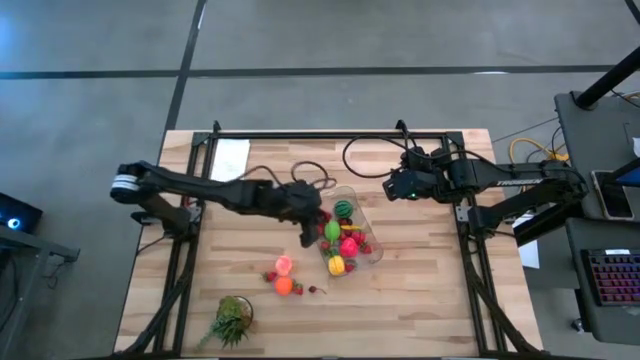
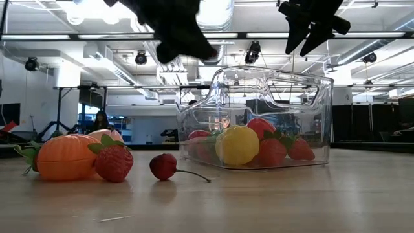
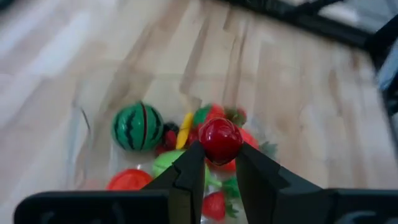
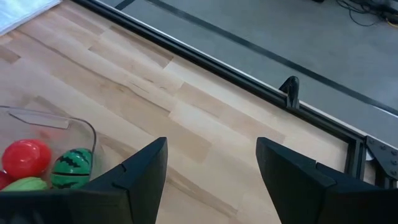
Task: Pick and placing Produce into tupperware
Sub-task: Put the red cherry into the transparent bin, then put the peach into the transparent bin
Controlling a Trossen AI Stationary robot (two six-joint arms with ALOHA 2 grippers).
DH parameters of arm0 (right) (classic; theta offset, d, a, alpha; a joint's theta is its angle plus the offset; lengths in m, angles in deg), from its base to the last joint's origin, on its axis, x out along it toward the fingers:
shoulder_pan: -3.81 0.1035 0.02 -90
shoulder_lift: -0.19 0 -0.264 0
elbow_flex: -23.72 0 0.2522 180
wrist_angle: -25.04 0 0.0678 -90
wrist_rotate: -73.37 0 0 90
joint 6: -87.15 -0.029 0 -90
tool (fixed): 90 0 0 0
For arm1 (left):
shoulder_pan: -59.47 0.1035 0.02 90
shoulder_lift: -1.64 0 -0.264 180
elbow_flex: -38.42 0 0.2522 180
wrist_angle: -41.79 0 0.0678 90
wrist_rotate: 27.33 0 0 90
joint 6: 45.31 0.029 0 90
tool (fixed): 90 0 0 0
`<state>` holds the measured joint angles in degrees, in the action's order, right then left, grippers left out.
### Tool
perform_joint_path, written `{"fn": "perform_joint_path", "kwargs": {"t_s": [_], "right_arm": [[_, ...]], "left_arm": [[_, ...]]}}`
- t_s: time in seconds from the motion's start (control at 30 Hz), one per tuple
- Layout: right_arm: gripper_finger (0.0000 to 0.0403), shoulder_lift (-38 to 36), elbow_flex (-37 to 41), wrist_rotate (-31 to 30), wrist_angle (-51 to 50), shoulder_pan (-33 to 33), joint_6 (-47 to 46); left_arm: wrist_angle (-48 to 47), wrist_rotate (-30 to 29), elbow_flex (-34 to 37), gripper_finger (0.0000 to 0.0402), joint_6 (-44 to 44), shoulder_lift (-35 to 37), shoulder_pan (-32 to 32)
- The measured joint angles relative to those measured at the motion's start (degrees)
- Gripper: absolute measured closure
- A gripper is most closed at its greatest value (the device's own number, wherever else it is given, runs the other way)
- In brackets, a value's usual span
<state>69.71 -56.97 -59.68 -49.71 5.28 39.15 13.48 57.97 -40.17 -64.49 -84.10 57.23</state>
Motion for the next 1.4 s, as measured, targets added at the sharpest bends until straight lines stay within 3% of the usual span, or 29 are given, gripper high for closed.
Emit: {"fn": "perform_joint_path", "kwargs": {"t_s": [0.27,0.67,0.8,1.2,1.4], "right_arm": [[0.0165,0.0,0.0,0.13,0.02,0.0,0.0],[0.0165,0.01,0.12,1.66,-0.13,0.0,0.07],[0.0165,0.02,0.35,1.55,-0.21,-0.02,0.98],[0.0165,0.02,1.42,1.0,-0.17,-0.13,4.86],[0.0165,0.02,2.29,0.97,-0.16,-0.42,5.18]], "left_arm": [[2.65,0.14,-4.88,0.0324,-1.49,-9.29,0.18],[1.57,1.0,-6.09,0.0187,-1.54,-8.1,2.18],[-4.74,0.97,-6.5,0.017,-1.52,-5.13,2.28],[-28.52,2.94,-5.98,0.0169,-2.77,8.93,-0.42],[-37.64,4.17,-5.66,0.0169,-4.45,10.03,-4.96]]}}
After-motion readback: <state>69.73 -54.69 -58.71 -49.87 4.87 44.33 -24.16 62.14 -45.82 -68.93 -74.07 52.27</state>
